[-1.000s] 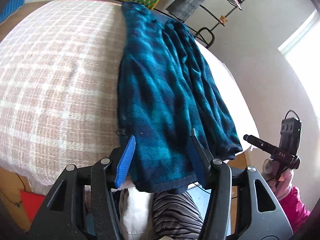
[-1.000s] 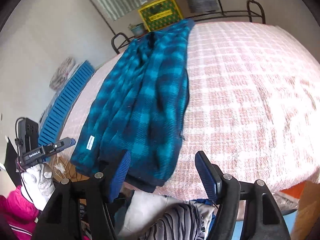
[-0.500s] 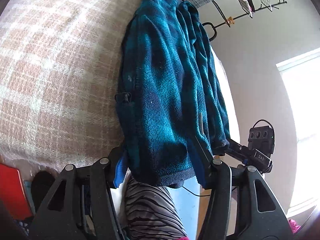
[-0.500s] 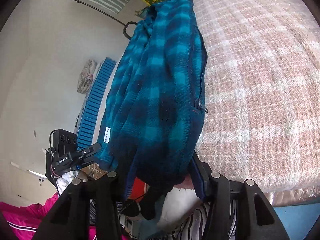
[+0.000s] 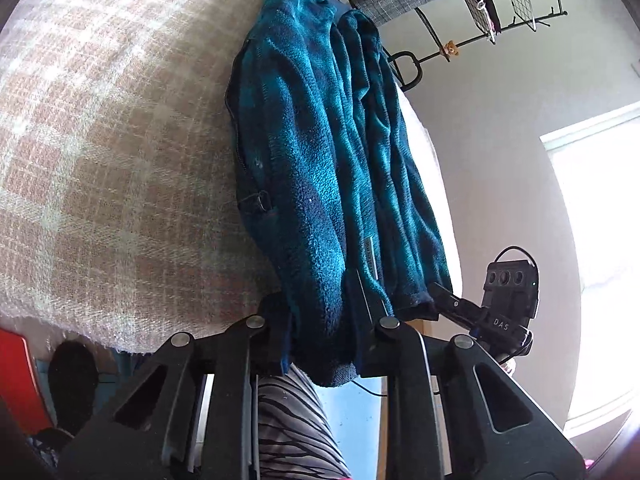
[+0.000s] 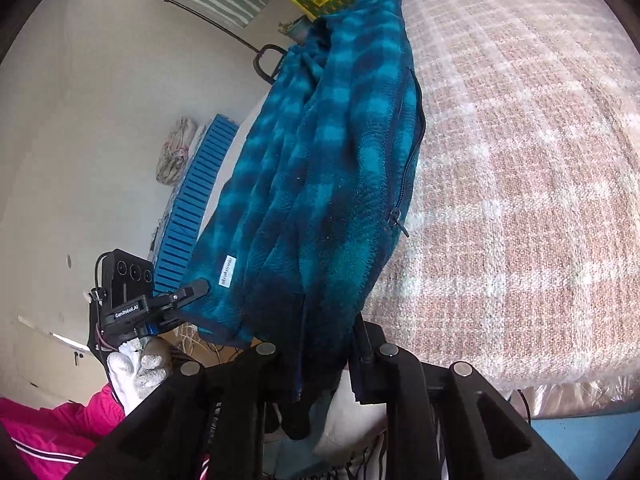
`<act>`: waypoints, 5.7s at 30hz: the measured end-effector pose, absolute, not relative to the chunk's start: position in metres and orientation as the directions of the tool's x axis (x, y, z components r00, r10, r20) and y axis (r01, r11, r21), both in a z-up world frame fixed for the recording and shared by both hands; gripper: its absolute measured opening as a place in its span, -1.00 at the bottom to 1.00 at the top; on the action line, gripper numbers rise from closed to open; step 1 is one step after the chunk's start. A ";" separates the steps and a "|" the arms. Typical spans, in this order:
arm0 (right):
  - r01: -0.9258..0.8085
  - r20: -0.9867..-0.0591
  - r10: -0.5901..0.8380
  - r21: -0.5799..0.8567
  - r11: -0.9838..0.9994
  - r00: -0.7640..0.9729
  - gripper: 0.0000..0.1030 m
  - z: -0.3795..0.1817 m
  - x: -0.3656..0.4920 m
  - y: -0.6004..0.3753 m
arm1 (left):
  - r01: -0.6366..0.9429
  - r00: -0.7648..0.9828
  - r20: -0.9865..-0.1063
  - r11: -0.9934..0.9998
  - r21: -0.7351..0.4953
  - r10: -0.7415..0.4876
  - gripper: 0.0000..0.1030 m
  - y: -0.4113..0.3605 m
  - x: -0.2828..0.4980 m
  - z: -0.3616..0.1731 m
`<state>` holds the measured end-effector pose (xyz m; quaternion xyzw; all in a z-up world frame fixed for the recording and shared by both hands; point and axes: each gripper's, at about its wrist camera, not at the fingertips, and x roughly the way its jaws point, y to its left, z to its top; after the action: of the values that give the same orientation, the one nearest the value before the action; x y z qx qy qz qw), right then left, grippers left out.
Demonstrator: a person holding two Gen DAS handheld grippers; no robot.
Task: Fold large clothes
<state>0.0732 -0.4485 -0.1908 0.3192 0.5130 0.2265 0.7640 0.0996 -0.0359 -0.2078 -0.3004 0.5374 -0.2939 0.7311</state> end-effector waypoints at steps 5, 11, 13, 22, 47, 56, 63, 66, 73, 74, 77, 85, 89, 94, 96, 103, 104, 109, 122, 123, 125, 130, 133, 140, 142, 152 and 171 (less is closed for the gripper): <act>-0.047 -0.530 0.720 0.790 0.611 0.447 -0.69 -0.158 0.085 -0.453 | 0.187 0.292 -0.571 0.631 -0.753 -0.767 -0.63 -0.043 0.113 -0.167; -0.055 -0.495 0.695 0.793 0.607 0.521 -0.70 -0.128 0.123 -0.456 | 0.215 0.350 -0.535 0.622 -0.753 -0.769 -0.63 -0.049 0.149 -0.132; -0.053 -0.510 0.669 0.773 0.632 0.541 -0.70 -0.121 0.139 -0.460 | 0.205 0.369 -0.538 0.631 -0.748 -0.758 -0.63 -0.052 0.165 -0.126; 0.051 -0.604 0.557 0.703 0.709 0.570 -0.70 -0.123 0.225 -0.478 | 0.087 0.421 -0.561 0.648 -0.757 -0.713 -0.63 -0.056 0.246 -0.136; 0.131 -0.576 0.580 0.766 0.630 0.577 0.23 -0.140 0.284 -0.512 | -0.164 0.297 -0.558 0.534 -0.829 -0.775 -0.20 -0.047 0.340 -0.204; -0.253 -0.662 0.651 0.603 0.757 0.370 -0.47 -0.121 0.260 -0.377 | -0.118 0.302 -0.538 0.529 -0.841 -0.787 0.15 -0.050 0.340 -0.186; -0.118 -0.764 0.540 0.536 0.836 0.352 -0.56 -0.171 0.303 -0.366 | -0.014 0.365 -0.536 0.572 -0.820 -0.761 0.15 -0.022 0.331 -0.147; -0.108 -0.705 0.606 0.615 0.781 0.368 -0.50 -0.163 0.295 -0.385 | 0.119 0.379 -0.563 0.642 -0.757 -0.734 0.15 -0.020 0.320 -0.129; -0.154 -0.729 0.494 0.484 0.861 0.474 -0.35 -0.138 0.255 -0.434 | 0.413 0.300 -0.732 0.775 -0.478 -0.611 -0.38 -0.061 0.299 -0.140; -0.142 -0.735 0.493 0.488 0.861 0.466 -0.37 -0.141 0.255 -0.441 | 0.427 0.294 -0.749 0.783 -0.453 -0.594 -0.42 -0.067 0.302 -0.146; -0.115 -0.742 0.482 0.489 0.865 0.467 -0.38 -0.149 0.264 -0.457 | 0.438 0.290 -0.773 0.796 -0.418 -0.565 -0.48 -0.079 0.315 -0.162; -0.005 -0.791 0.403 0.451 0.893 0.460 -0.49 -0.189 0.320 -0.470 | 0.401 0.318 -0.813 0.846 -0.351 -0.488 -0.50 -0.105 0.372 -0.197; -0.053 -0.806 0.404 0.425 0.904 0.432 -0.52 -0.187 0.323 -0.467 | 0.421 0.302 -0.801 0.826 -0.375 -0.518 -0.51 -0.096 0.373 -0.197; -0.121 -0.773 0.387 0.381 0.917 0.502 -0.32 -0.151 0.328 -0.477 | 0.399 0.308 -0.735 0.783 -0.476 -0.604 -0.51 -0.069 0.386 -0.166; -0.122 -0.747 0.363 0.359 0.925 0.556 -0.04 -0.137 0.340 -0.483 | 0.411 0.355 -0.729 0.798 -0.440 -0.585 -0.50 -0.064 0.400 -0.153; -0.106 -0.761 0.360 0.363 0.926 0.540 0.21 -0.132 0.436 -0.482 | 0.331 0.383 -0.744 0.833 -0.443 -0.548 0.08 -0.077 0.491 -0.148; -0.100 -0.768 0.355 0.359 0.928 0.534 0.24 -0.136 0.449 -0.479 | 0.330 0.379 -0.751 0.837 -0.436 -0.540 0.09 -0.085 0.502 -0.151; -0.024 -0.858 0.298 0.318 0.948 0.419 0.19 -0.179 0.504 -0.461 | 0.297 0.361 -0.807 0.878 -0.376 -0.468 0.11 -0.122 0.547 -0.179; -0.175 -0.767 0.406 0.369 0.913 0.498 -0.95 -0.165 0.504 -0.456 | 0.389 0.370 -0.708 0.792 -0.470 -0.602 -0.90 -0.130 0.559 -0.180; -0.192 -0.766 0.415 0.370 0.909 0.491 -0.95 -0.169 0.506 -0.451 | 0.407 0.384 -0.710 0.798 -0.444 -0.591 -0.90 -0.135 0.558 -0.178; -0.176 -0.805 0.377 0.333 0.926 0.459 -0.95 -0.186 0.517 -0.442 | 0.415 0.384 -0.750 0.827 -0.380 -0.538 -0.90 -0.145 0.563 -0.191; -0.183 -0.823 0.407 0.363 0.914 0.397 -0.87 -0.208 0.534 -0.436 | 0.377 0.282 -0.778 0.810 -0.449 -0.562 -0.80 -0.144 0.583 -0.227; -0.246 -0.800 0.460 0.391 0.887 0.386 -0.46 -0.195 0.530 -0.438 | 0.386 0.270 -0.754 0.784 -0.486 -0.599 -0.73 -0.135 0.584 -0.214; -0.228 -0.701 0.485 0.433 0.872 0.523 -0.52 -0.172 0.519 -0.487 | 0.377 0.456 -0.707 0.837 -0.396 -0.540 -0.57 -0.086 0.604 -0.181; -0.159 -0.717 0.437 0.423 0.892 0.542 -0.56 -0.181 0.531 -0.498 | 0.338 0.462 -0.734 0.864 -0.373 -0.497 -0.57 -0.085 0.619 -0.191; -0.159 -0.808 0.343 0.304 0.939 0.478 -0.59 -0.223 0.579 -0.470 | 0.396 0.443 -0.810 0.895 -0.208 -0.384 -0.57 -0.140 0.652 -0.242; -0.030 -0.748 0.430 0.482 0.875 0.506 -0.04 -0.238 0.601 -0.535 | 0.279 0.387 -0.781 0.869 -0.408 -0.491 -0.01 -0.100 0.698 -0.250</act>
<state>0.6013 -0.5349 -0.2376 0.2090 0.4780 0.1364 0.8422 0.6978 -0.1003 -0.2501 -0.1051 0.5024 -0.2331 0.8260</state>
